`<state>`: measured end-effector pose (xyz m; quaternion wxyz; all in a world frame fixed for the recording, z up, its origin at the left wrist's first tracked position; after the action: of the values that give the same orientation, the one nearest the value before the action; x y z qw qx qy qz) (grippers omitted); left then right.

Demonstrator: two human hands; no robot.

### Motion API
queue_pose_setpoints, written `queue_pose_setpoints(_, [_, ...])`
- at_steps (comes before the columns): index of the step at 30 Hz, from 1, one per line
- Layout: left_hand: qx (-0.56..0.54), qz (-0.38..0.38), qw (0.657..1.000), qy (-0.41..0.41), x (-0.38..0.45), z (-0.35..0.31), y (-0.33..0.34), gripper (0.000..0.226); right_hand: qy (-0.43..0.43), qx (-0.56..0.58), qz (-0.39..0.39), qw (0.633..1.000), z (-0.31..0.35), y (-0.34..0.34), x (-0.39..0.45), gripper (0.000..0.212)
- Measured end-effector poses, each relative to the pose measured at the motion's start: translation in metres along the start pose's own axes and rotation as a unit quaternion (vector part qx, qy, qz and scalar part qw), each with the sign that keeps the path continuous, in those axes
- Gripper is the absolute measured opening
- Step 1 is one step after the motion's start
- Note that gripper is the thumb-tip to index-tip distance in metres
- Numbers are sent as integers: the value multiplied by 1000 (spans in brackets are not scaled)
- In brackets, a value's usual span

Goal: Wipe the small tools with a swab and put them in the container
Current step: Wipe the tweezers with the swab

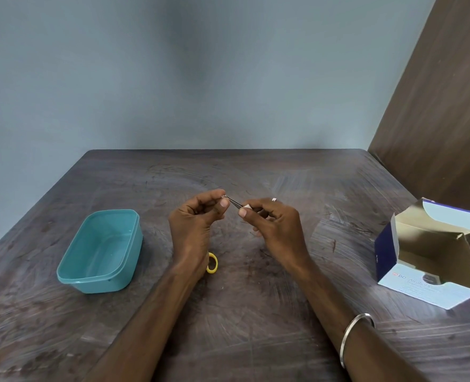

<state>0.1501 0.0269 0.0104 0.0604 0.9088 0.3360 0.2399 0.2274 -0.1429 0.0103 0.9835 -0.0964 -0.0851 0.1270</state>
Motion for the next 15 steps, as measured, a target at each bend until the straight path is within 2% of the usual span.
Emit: queue_pose_setpoints(15, [-8,37,999,-15,3,8,4,21,-78,-60,-32,995,13,-6,0,10])
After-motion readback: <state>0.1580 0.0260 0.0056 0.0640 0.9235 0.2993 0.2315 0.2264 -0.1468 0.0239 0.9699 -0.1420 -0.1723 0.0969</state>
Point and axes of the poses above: each hand's wrist, its own x-axis towards the middle knuckle, its own y-axis out of the palm, z = x × y, the point moved 10 cm from there along x, towards the middle knuckle, and after that the axes turned 15 degrees about y, right-handed, at the moved point
